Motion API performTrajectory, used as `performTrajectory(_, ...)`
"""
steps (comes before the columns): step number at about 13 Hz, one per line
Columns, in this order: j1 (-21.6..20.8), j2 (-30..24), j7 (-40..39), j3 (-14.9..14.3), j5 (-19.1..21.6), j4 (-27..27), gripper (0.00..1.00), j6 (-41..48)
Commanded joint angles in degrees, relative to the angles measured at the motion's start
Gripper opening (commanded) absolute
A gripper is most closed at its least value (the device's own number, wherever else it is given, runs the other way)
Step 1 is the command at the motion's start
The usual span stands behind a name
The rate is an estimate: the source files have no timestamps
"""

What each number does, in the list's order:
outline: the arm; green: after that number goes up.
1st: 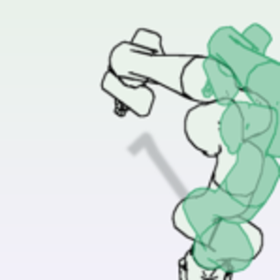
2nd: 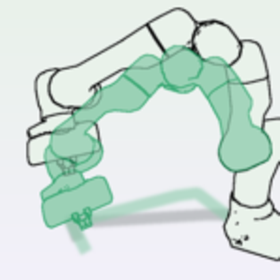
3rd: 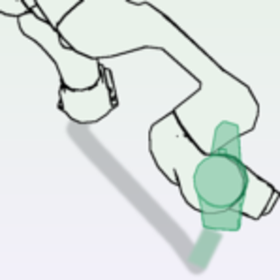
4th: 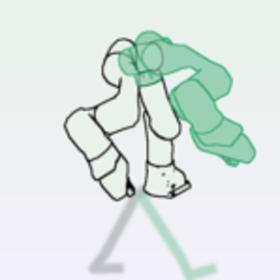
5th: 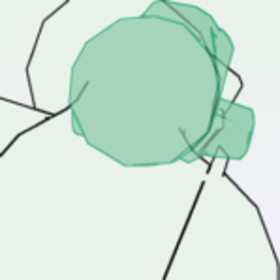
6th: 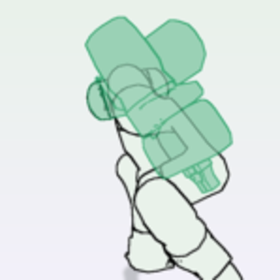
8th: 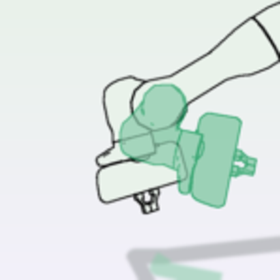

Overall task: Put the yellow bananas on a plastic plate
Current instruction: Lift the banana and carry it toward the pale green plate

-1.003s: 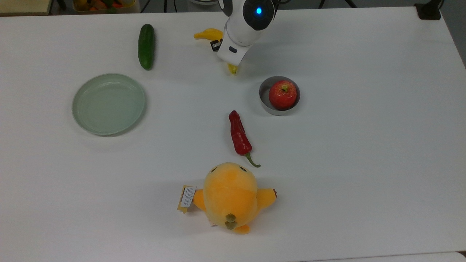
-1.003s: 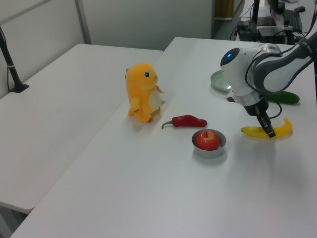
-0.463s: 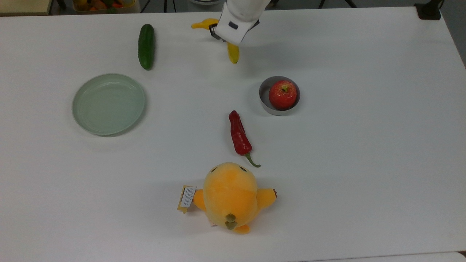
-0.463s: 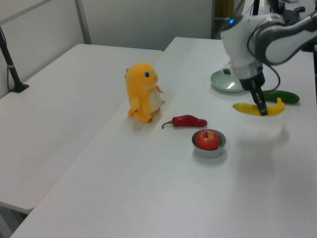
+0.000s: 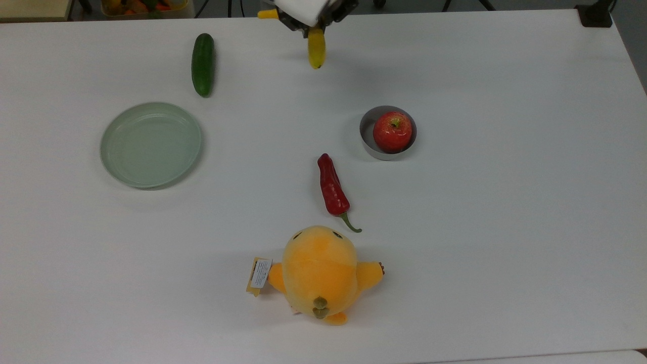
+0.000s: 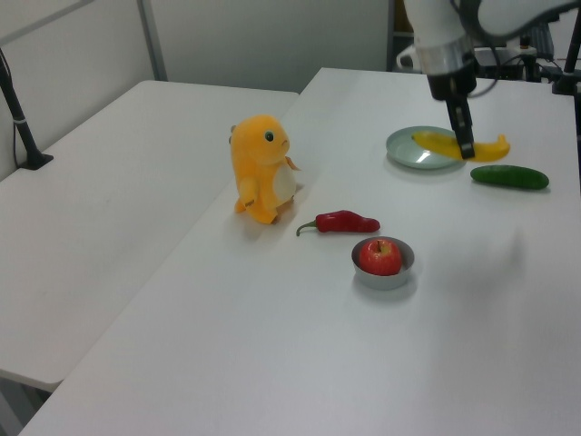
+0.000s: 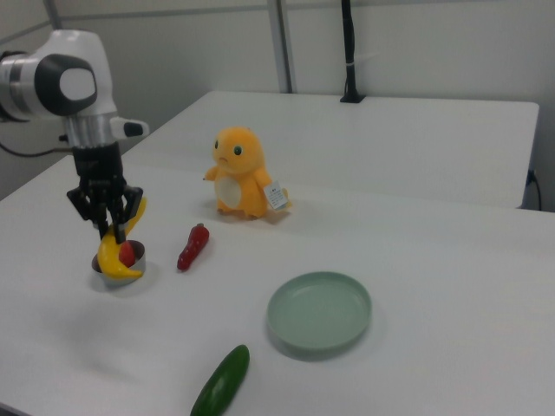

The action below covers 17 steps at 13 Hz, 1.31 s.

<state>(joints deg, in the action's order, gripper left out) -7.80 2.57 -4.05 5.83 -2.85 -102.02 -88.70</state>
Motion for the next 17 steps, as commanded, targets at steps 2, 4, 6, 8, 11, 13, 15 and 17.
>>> performTrajectory(2, 0.33, 0.86, -0.87, -5.9, 2.93, 4.02, 0.0, 1.16)
performTrajectory(4, 0.42, 1.74, -2.0, -8.8, 3.11, 5.6, 0.0, 0.72)
performTrajectory(6, 1.03, 4.1, -6.3, -12.14, 3.29, 7.26, 0.0, 0.72)
performTrajectory(8, 2.17, 6.56, -9.03, -14.43, 3.72, 8.59, 0.0, 0.63)
performTrajectory(11, 4.98, 9.03, -10.71, -15.58, 4.6, 9.3, 0.0, -7.77)
performTrajectory(13, 7.44, 12.97, -10.89, -15.58, 4.6, 9.3, 0.0, -14.11)
performTrajectory(15, 9.72, 15.35, -10.89, -15.58, 4.87, 9.12, 0.0, -20.87)
performTrajectory(17, 11.48, 17.9, -10.98, -15.41, 4.78, 9.03, 0.0, -23.71)
